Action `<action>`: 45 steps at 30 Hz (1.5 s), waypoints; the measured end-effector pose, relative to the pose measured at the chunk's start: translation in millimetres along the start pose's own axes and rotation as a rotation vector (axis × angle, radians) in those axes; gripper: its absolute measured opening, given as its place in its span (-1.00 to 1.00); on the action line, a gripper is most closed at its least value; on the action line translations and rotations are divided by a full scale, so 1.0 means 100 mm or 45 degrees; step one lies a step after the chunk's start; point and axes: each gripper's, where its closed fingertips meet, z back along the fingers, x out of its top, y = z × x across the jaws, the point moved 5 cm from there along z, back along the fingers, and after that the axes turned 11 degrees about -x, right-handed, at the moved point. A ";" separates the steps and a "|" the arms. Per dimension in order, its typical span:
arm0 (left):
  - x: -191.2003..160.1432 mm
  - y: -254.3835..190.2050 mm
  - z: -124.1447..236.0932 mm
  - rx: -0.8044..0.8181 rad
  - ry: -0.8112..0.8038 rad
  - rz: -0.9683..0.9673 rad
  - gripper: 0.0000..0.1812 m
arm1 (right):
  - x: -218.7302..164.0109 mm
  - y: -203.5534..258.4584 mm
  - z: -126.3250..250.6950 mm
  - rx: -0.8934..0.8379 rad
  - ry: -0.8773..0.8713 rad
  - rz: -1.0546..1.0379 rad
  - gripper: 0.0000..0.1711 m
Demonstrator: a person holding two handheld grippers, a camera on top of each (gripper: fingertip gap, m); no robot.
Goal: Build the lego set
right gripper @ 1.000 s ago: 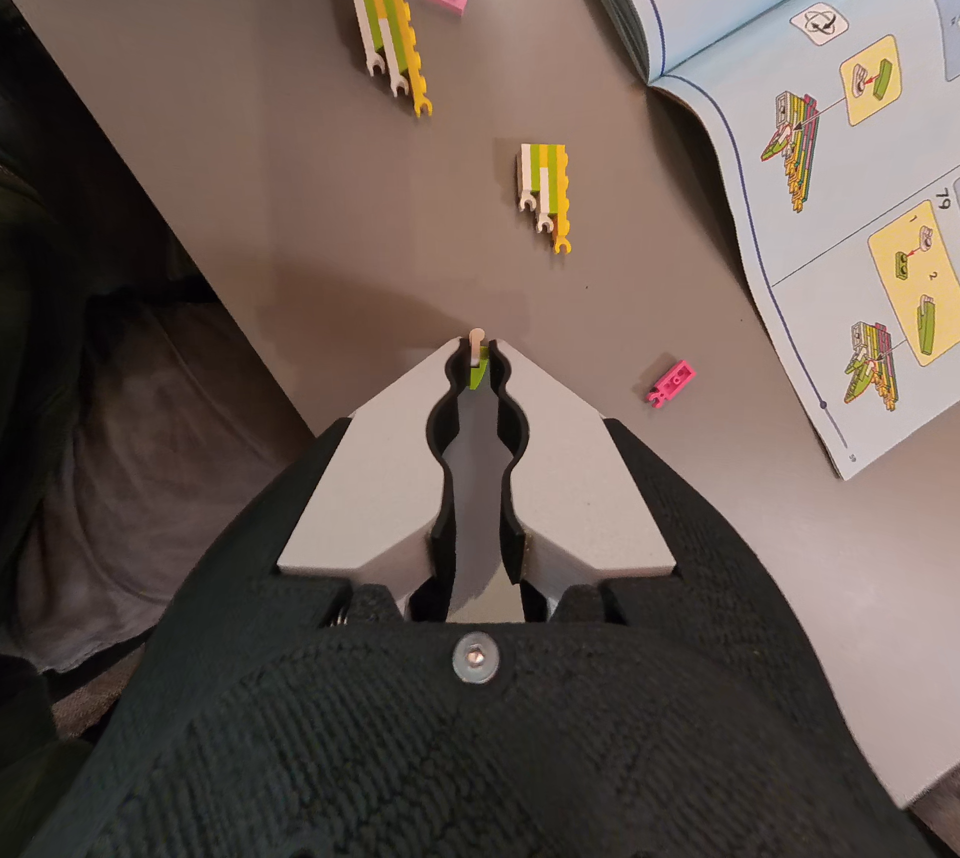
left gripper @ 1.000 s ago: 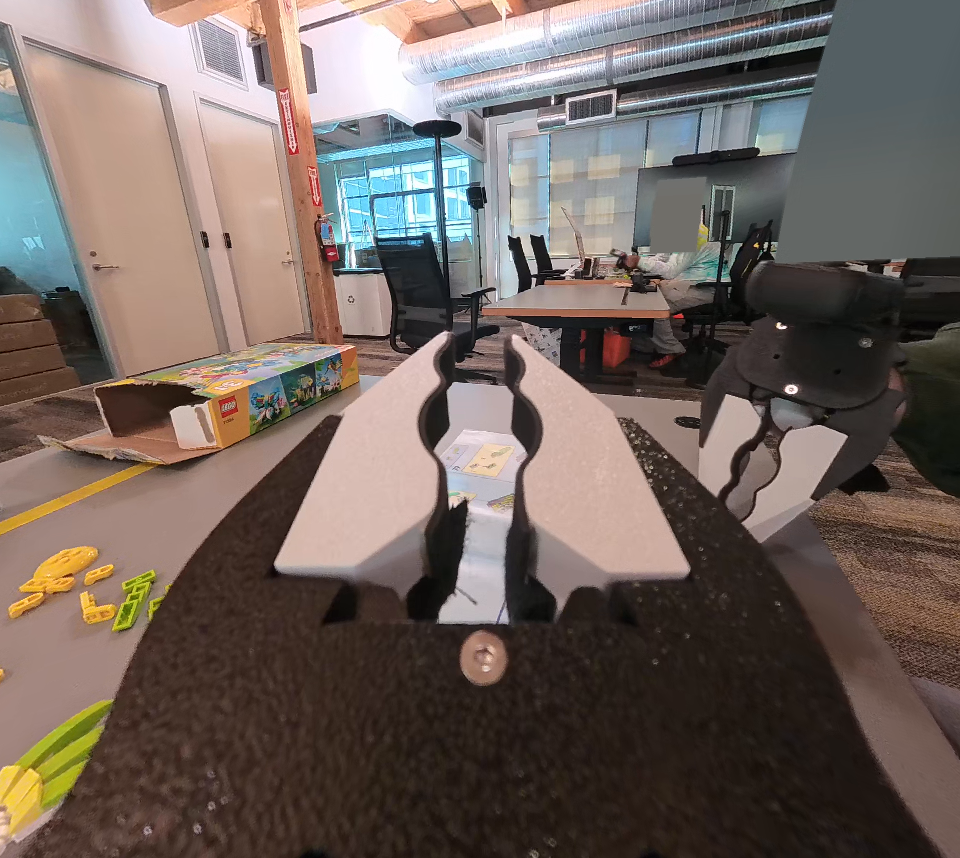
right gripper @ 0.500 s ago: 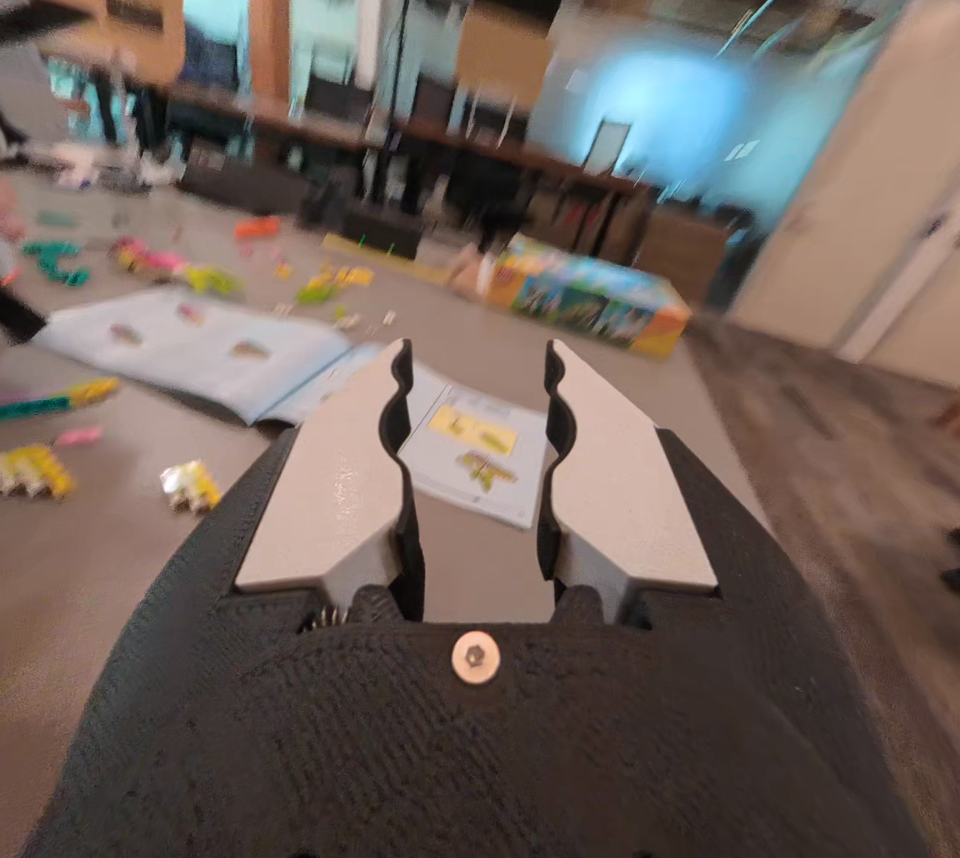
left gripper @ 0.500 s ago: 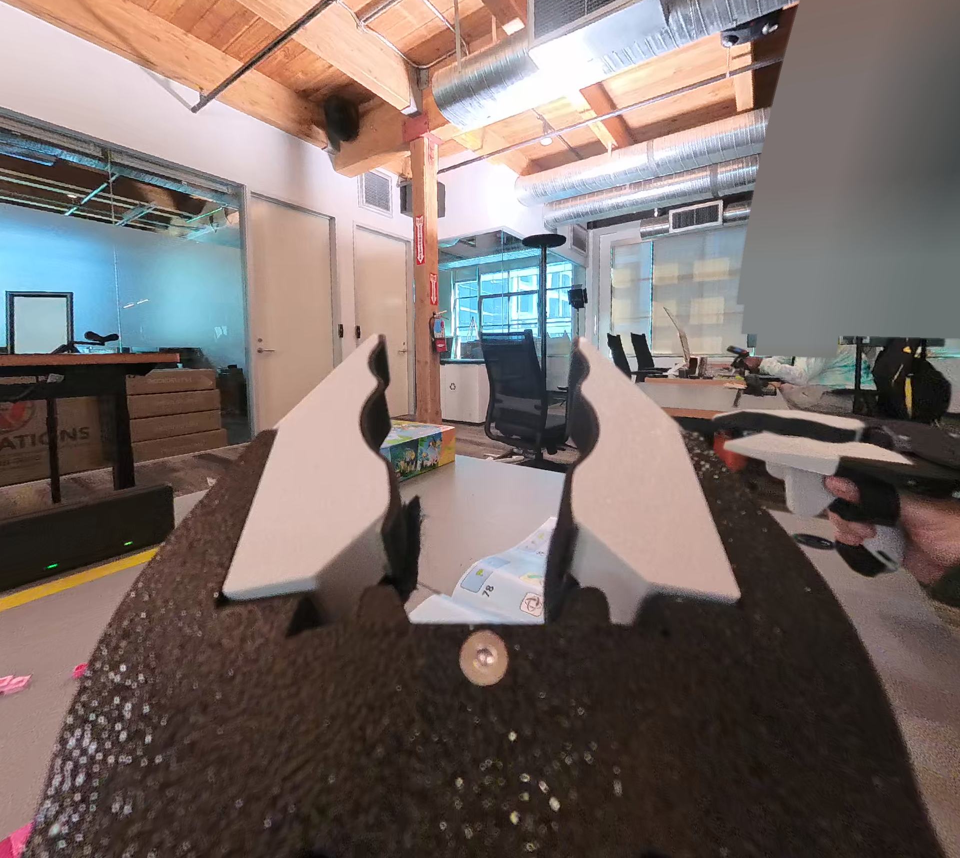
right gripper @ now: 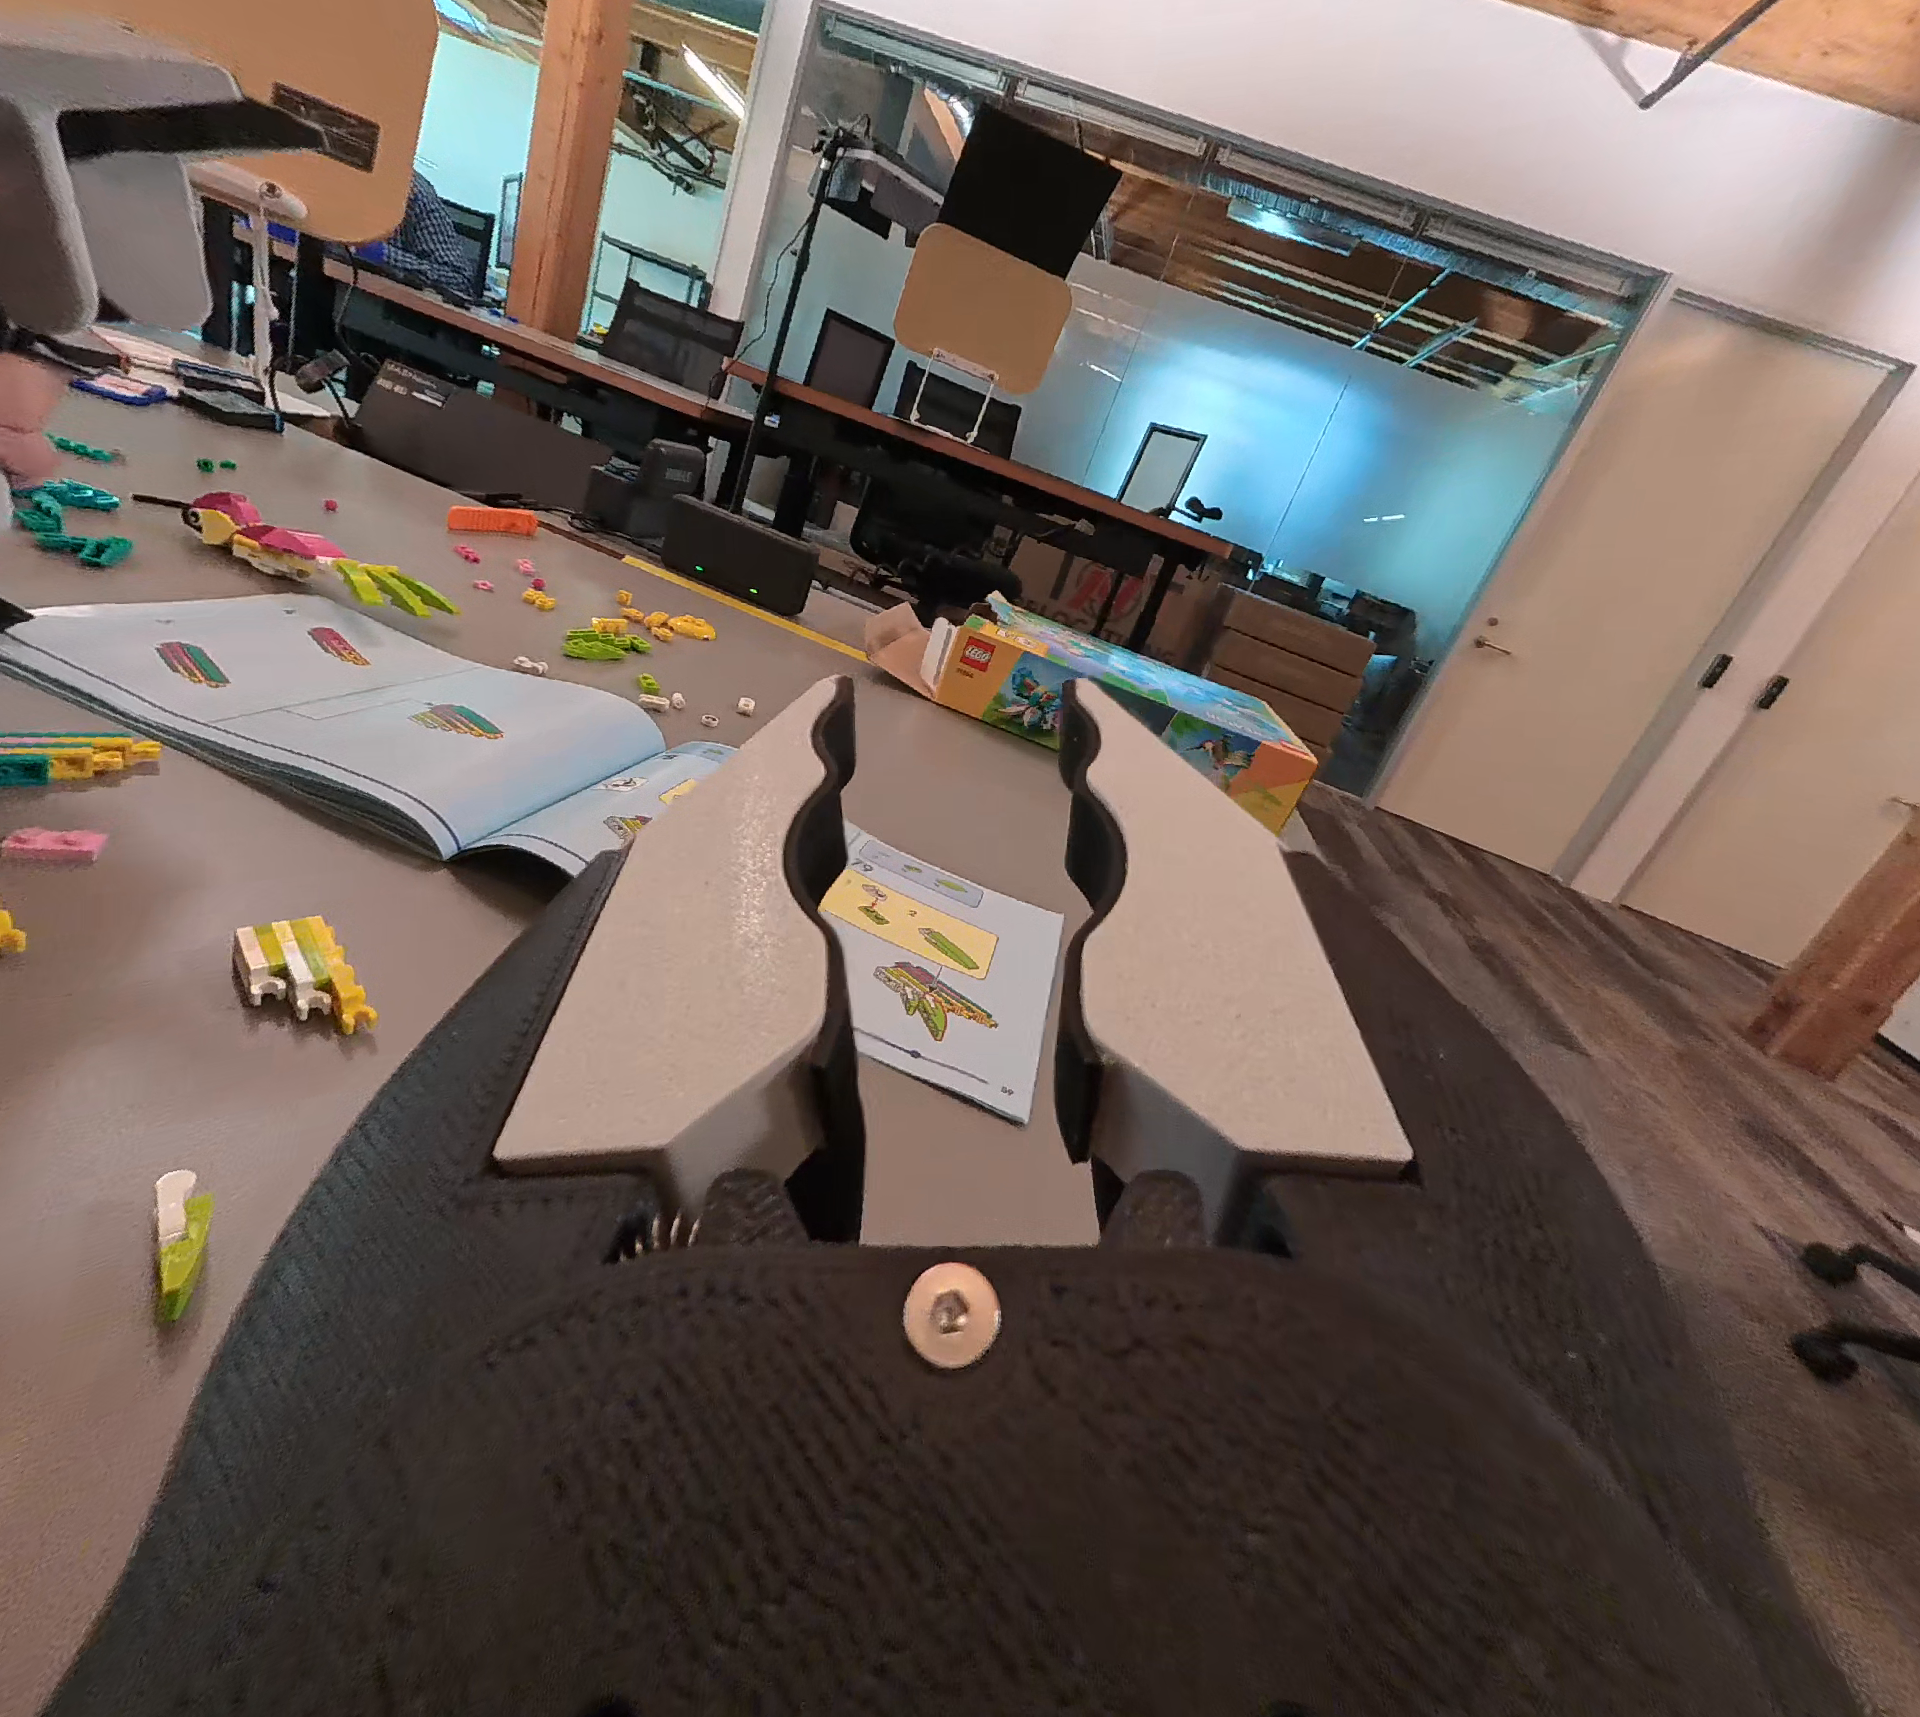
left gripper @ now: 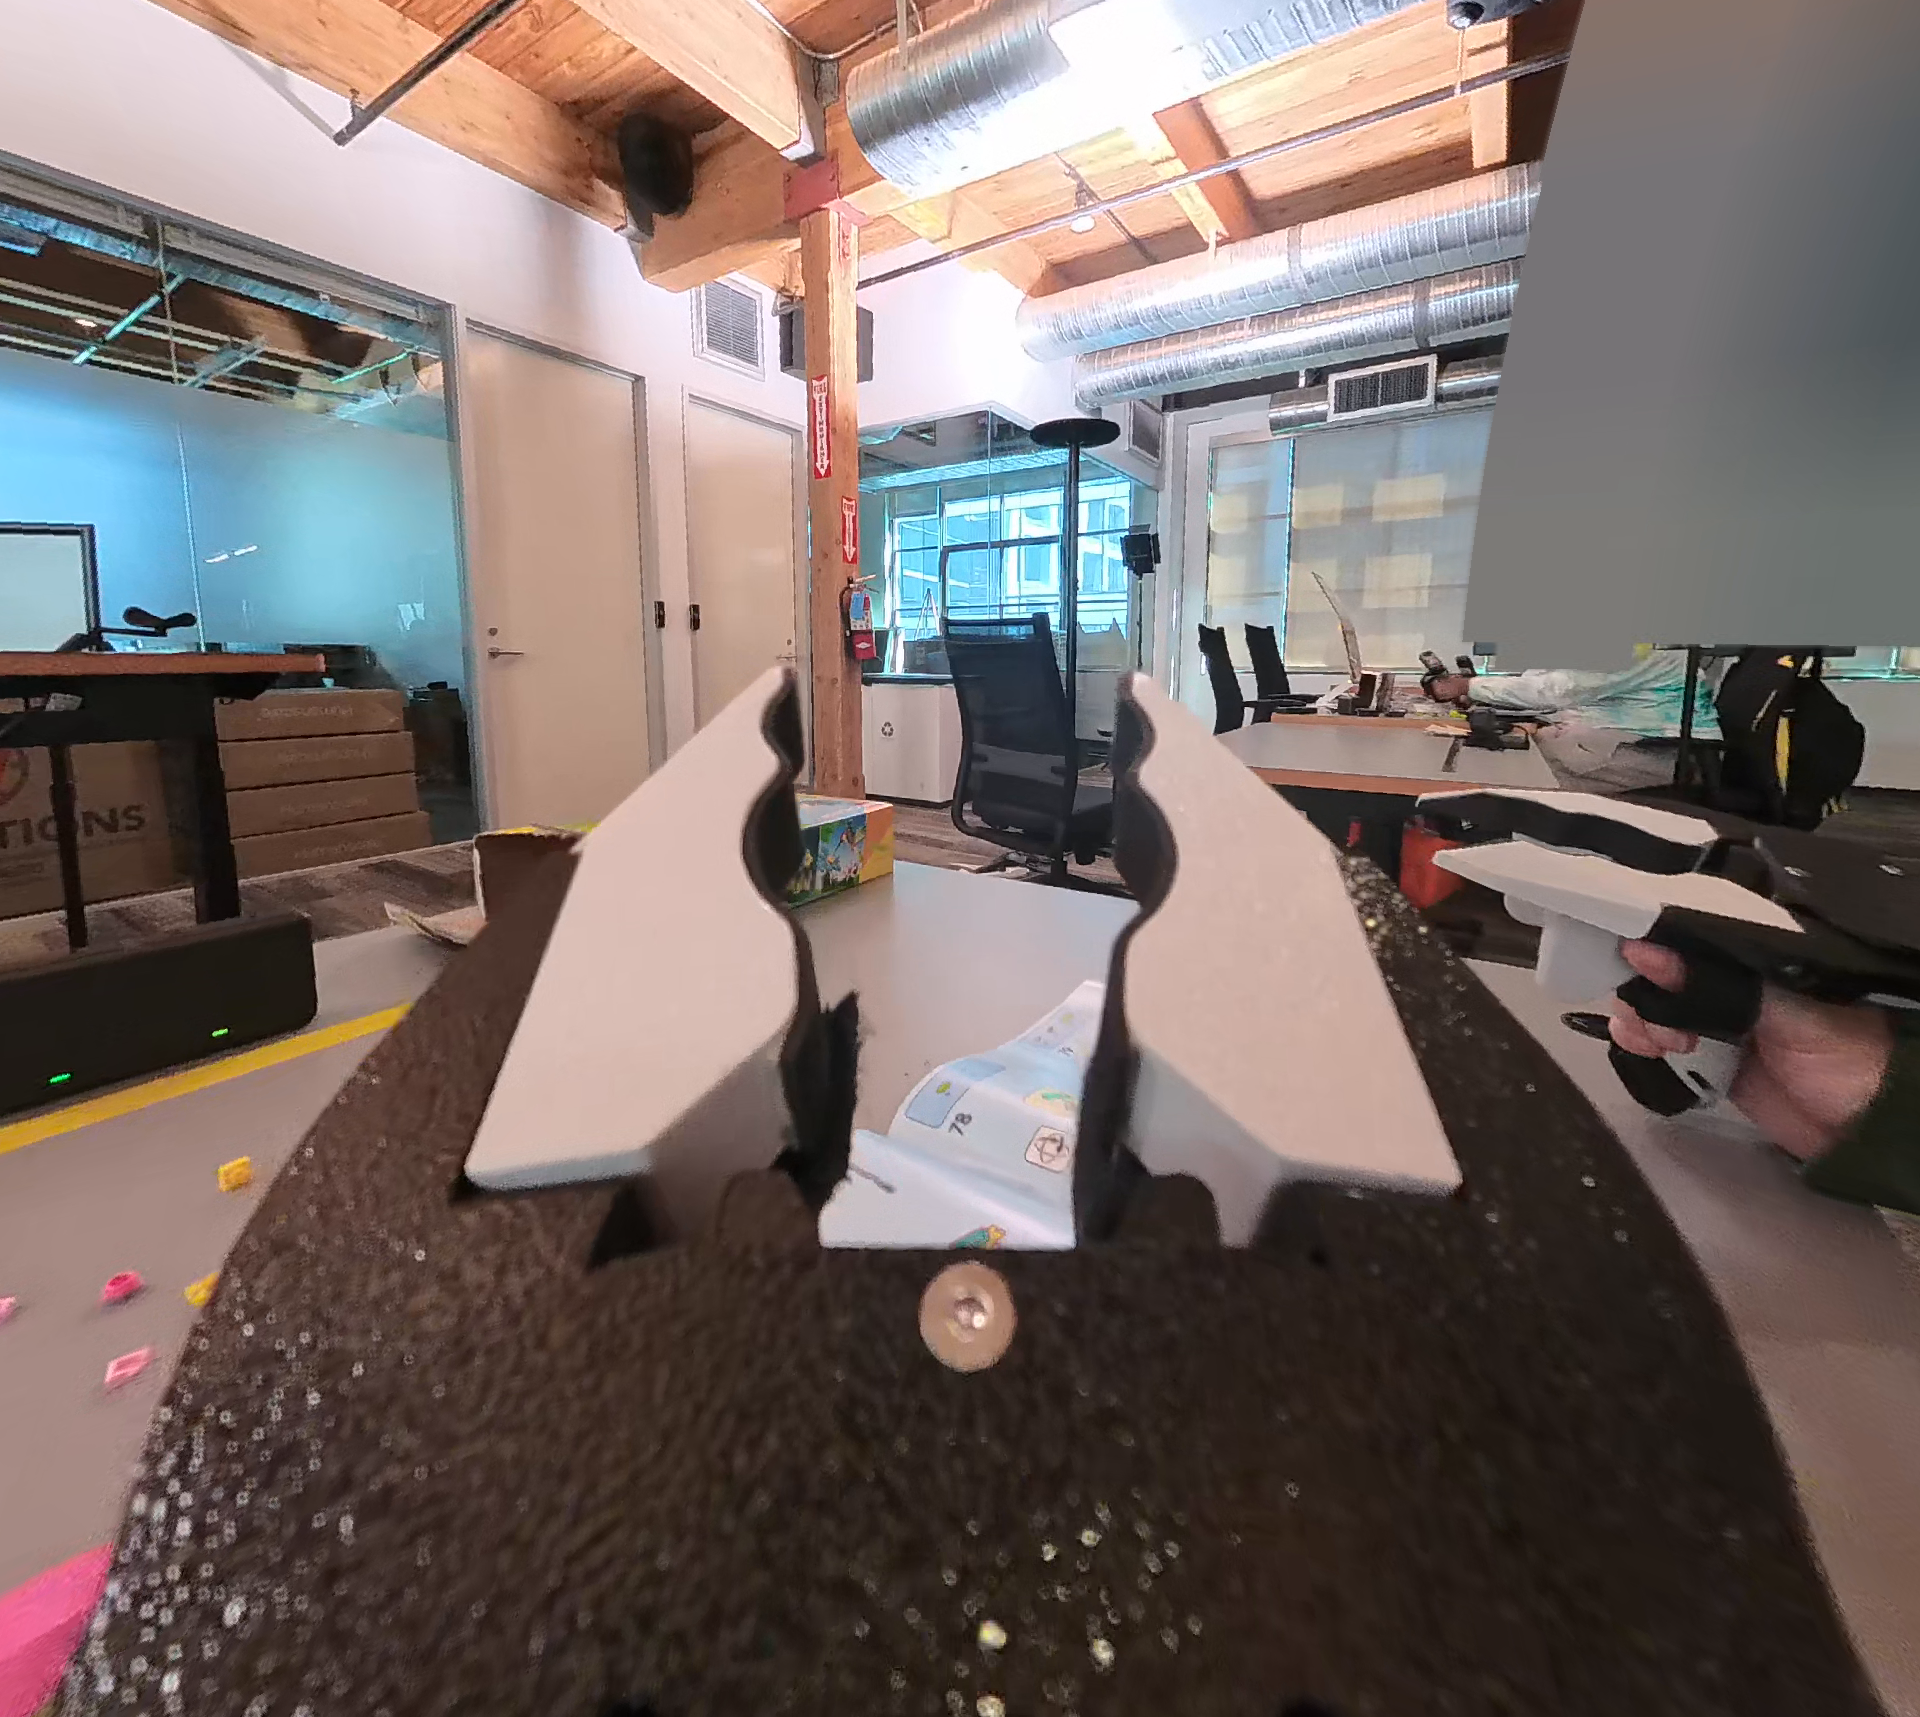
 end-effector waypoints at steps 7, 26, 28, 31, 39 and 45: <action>-0.03 0.00 0.00 -0.007 0.009 0.010 -0.38 | -0.02 0.00 0.00 0.027 0.008 -0.030 -0.56; 0.15 0.29 0.20 0.194 -0.120 -0.012 -0.38 | -0.03 -0.06 0.00 0.032 0.005 -0.115 -0.56; 0.16 0.31 0.21 0.204 -0.127 -0.012 -0.38 | -0.03 -0.06 0.00 0.032 0.004 -0.119 -0.56; 0.16 0.32 0.22 0.211 -0.132 -0.009 -0.38 | -0.03 -0.06 0.00 0.033 0.002 -0.121 -0.56; 0.12 0.32 0.21 0.199 -0.113 0.009 -0.39 | -0.03 -0.06 0.00 0.036 0.002 -0.117 -0.56; 0.08 0.31 0.19 0.189 -0.092 0.026 -0.39 | -0.03 -0.05 -0.01 0.040 0.003 -0.110 -0.56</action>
